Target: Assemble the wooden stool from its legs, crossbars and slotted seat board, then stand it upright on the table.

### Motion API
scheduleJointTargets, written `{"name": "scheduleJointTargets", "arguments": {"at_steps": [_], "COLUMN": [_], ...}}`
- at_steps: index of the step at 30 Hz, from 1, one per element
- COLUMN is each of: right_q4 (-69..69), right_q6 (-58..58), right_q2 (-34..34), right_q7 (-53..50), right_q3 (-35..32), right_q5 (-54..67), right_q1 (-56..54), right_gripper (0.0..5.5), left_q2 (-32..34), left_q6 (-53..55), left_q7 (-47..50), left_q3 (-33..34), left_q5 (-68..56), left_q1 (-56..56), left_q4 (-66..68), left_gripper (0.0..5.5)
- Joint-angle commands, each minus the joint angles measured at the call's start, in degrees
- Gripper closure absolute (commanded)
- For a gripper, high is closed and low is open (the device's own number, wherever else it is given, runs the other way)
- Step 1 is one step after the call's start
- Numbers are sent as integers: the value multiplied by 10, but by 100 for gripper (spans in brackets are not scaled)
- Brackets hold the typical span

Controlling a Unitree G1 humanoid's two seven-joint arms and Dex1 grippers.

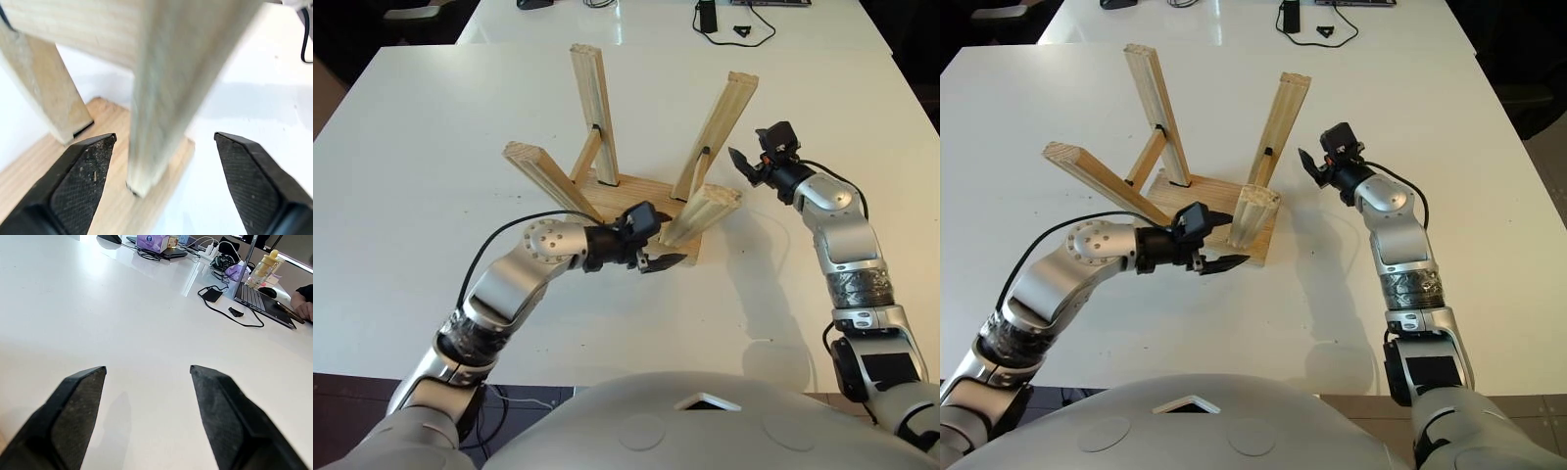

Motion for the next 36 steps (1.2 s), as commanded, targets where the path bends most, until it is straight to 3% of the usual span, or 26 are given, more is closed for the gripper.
{"name": "scheduleJointTargets", "arguments": {"at_steps": [1, 5, 10, 13, 15, 18, 29, 36], "right_q4": [-17, -39, -124, -182, -195, -202, -192, -195], "right_q6": [-3, 1, 18, 35, 39, 37, 12, 5], "right_q2": [-6, -24, -102, -160, -185, -201, -192, -165], "right_q7": [6, 31, 126, 207, 248, 283, 275, 253], "right_q3": [-2, 10, -8, -39, -47, -25, 66, 93], "right_q5": [-5, -12, 17, 66, 89, 92, 28, 13], "right_q1": [14, 39, 120, 181, 202, 211, 220, 206], "right_gripper": [231, 231, 231, 231, 231, 231, 231, 231], "left_q2": [36, 72, 148, 157, 146, 115, 61, 11], "left_q6": [-4, -7, -89, -142, -172, -213, -385, -404], "left_q7": [8, -15, -90, -123, -117, -88, 15, 7], "left_q3": [41, 131, 257, 319, 337, 338, 247, 184], "left_q5": [5, -40, -39, -45, -38, -23, 156, 169], "left_q1": [47, 115, 238, 269, 252, 204, 83, 117], "left_q4": [-43, -67, -8, 57, 112, 187, 400, 360], "left_gripper": [178, 178, 178, 178, 209, 256, 256, 256]}}
